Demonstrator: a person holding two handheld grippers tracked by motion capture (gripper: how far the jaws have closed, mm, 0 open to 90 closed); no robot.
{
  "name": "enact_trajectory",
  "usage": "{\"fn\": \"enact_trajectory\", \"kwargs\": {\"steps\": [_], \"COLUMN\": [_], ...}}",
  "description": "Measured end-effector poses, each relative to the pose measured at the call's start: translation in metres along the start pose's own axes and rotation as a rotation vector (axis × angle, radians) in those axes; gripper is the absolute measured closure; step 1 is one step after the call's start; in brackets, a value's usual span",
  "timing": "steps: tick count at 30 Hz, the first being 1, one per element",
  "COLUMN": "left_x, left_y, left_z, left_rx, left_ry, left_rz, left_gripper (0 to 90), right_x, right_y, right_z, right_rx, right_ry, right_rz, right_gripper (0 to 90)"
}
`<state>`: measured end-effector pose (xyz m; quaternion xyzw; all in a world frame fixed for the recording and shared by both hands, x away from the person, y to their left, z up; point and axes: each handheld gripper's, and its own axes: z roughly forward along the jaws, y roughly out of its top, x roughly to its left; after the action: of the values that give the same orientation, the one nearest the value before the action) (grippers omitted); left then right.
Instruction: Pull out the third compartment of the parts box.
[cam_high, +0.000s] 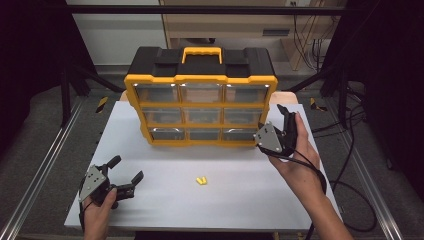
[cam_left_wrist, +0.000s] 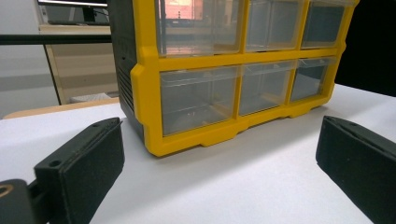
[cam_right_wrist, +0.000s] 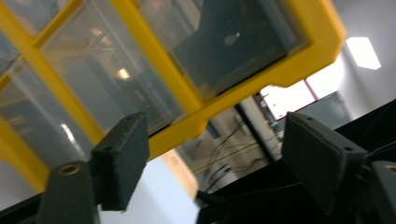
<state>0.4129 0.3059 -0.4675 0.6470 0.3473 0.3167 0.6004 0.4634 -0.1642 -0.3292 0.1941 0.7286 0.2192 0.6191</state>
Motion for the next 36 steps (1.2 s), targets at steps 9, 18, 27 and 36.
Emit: {"fn": "enact_trajectory", "kwargs": {"steps": [9,18,27,36], "left_x": [-0.004,-0.011,-0.013,-0.013], "left_y": [0.001,0.0,0.001,0.001], "left_z": [0.002,0.007,0.008,0.008], "left_rx": [0.015,0.051,0.046,0.052], "left_ry": [-0.001,-0.022,-0.031,-0.025], "left_rz": [0.028,0.081,0.083,0.094], "left_gripper": [0.9,0.9,0.8,0.8], "right_x": [-0.001,0.001,0.0,0.002], "right_y": [0.018,0.028,0.038,0.041], "right_z": [0.0,0.005,0.019,0.033], "right_rx": [-0.03,-0.05,-0.055,-0.029], "right_ry": [-0.078,-0.166,-0.225,-0.249], "right_rz": [-0.098,-0.187,-0.275,-0.312], "right_gripper": [48.2,58.6,67.3,71.0]}}
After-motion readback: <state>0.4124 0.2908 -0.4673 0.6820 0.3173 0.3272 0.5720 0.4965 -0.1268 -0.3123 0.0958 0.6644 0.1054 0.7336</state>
